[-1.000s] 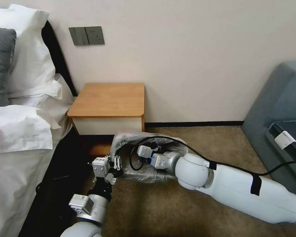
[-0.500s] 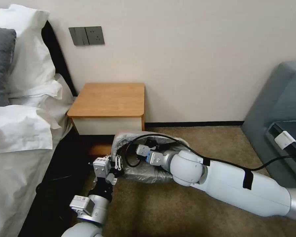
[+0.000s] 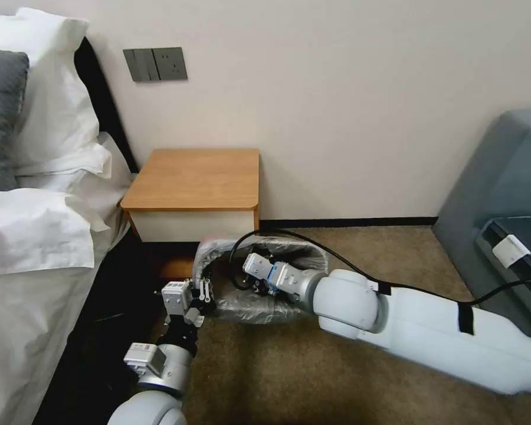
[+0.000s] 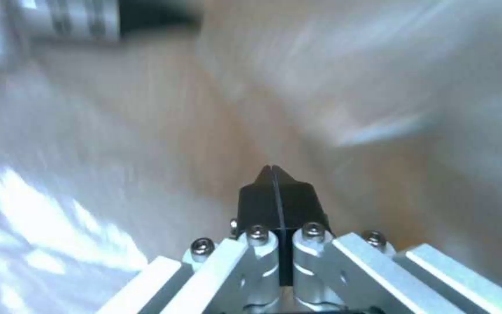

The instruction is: Pick up the garbage bag from the table and place it over the trash can.

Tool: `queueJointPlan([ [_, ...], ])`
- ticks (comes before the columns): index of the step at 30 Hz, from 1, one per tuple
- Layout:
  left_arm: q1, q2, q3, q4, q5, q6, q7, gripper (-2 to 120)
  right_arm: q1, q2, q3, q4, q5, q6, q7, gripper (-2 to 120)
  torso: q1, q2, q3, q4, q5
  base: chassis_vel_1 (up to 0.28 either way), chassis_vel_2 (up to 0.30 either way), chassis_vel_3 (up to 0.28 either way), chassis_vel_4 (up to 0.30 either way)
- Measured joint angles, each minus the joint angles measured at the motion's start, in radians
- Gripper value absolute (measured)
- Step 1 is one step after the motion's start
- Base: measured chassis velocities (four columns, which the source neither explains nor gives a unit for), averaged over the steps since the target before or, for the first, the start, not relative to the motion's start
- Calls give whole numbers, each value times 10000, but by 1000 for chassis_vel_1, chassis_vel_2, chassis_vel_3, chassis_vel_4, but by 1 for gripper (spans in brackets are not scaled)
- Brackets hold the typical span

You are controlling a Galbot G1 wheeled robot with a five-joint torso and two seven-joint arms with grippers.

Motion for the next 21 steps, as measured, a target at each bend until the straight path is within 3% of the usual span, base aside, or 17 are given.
queueJointPlan([
  [6,-27,177,-1,-60,-949,626,-487,5,-743,-686,1275,1409,2020,776,800,0,0,0,0,3,0,0,0,0,0],
  [8,-28,267,11,-66,-1119,899,-690,5,-1359,-1018,1998,1967,2646,1472,800,7,1,0,0,3,0,0,0,0,0],
  [9,-18,354,41,-67,-1251,1106,-904,5,-2097,-1344,2956,2473,3003,1961,821,14,0,0,-1,0,1,0,0,0,0],
  [11,1,420,49,-68,-1330,1275,-1068,5,-2628,-1572,3521,2776,3073,2175,940,17,0,0,0,0,1,0,0,0,0],
  [14,136,579,98,-76,-1453,1713,-1504,5,-4601,-2336,4748,3440,1950,3207,2047,32,0,1,-1,-2,0,0,0,0,0],
  [16,203,613,120,-76,-1470,1942,-1721,5,-5450,-2379,5292,3526,1283,3296,2511,37,0,0,-1,-3,0,0,0,0,0],
  [18,306,637,160,-75,-1674,2513,-2160,5,-7080,-2026,6717,3464,355,3334,2946,45,0,0,-1,0,3,0,0,0,0],
  [19,306,637,160,-75,-1674,2513,-2160,5,-7080,-2026,6717,3464,355,3334,2946,45,0,0,-1,0,3,0,0,0,0],
  [21,418,628,221,-76,-1951,2956,-2422,5,-8392,-1542,7850,3347,-410,3472,2925,55,0,0,0,2,1,0,0,0,0],
])
